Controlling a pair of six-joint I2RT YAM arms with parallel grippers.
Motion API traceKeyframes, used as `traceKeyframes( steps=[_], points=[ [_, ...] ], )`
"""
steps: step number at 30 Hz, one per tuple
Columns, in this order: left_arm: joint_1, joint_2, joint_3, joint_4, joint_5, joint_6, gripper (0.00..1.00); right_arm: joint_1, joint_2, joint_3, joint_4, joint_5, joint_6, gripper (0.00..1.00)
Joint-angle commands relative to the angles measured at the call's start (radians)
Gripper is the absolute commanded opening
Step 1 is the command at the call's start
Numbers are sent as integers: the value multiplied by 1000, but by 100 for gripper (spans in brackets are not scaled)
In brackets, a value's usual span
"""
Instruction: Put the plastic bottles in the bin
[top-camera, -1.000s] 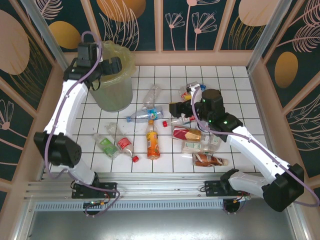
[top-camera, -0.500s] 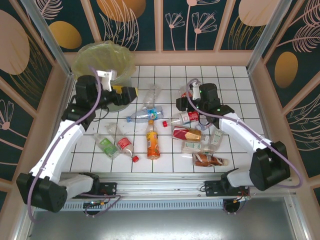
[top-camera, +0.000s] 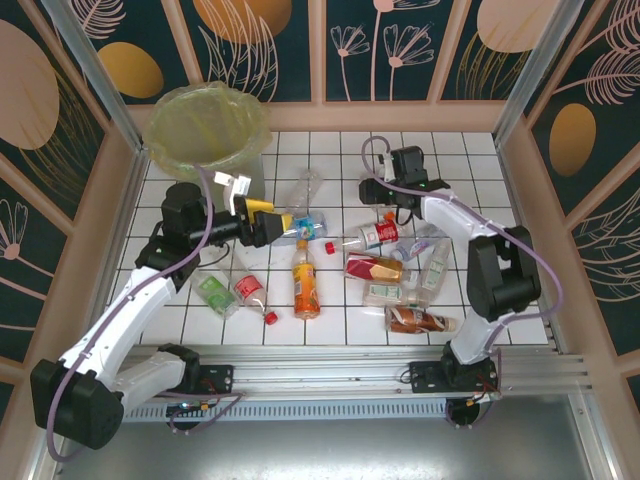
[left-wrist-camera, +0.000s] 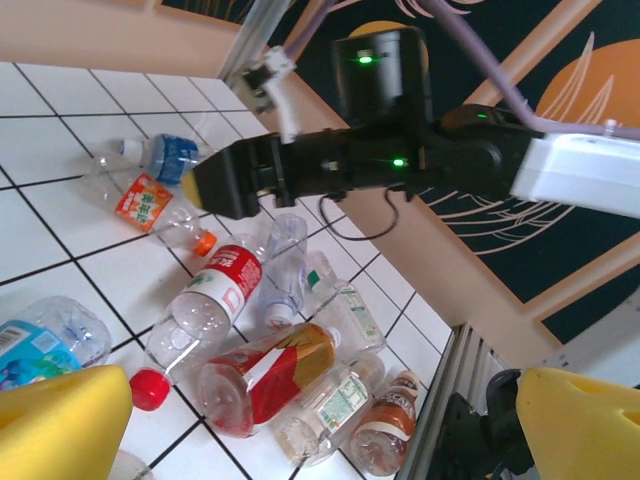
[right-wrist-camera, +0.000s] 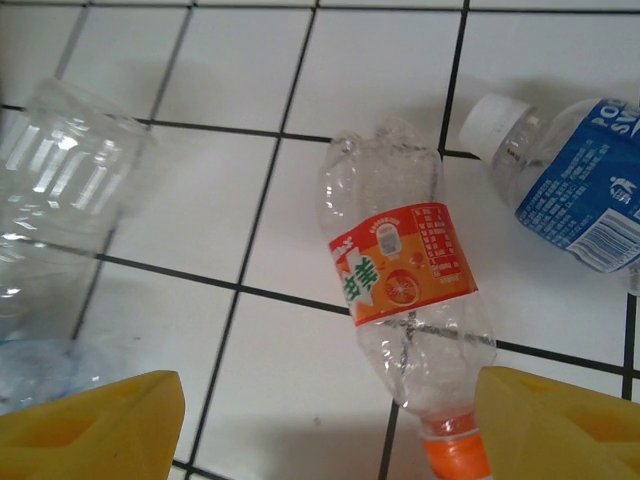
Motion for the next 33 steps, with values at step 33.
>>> traceKeyframes(
  steps=[33],
  points=[
    [-8, -72, -16, 77, -10, -4, 99, 17, 326, 219, -119, 162, -119, 75]
  ],
)
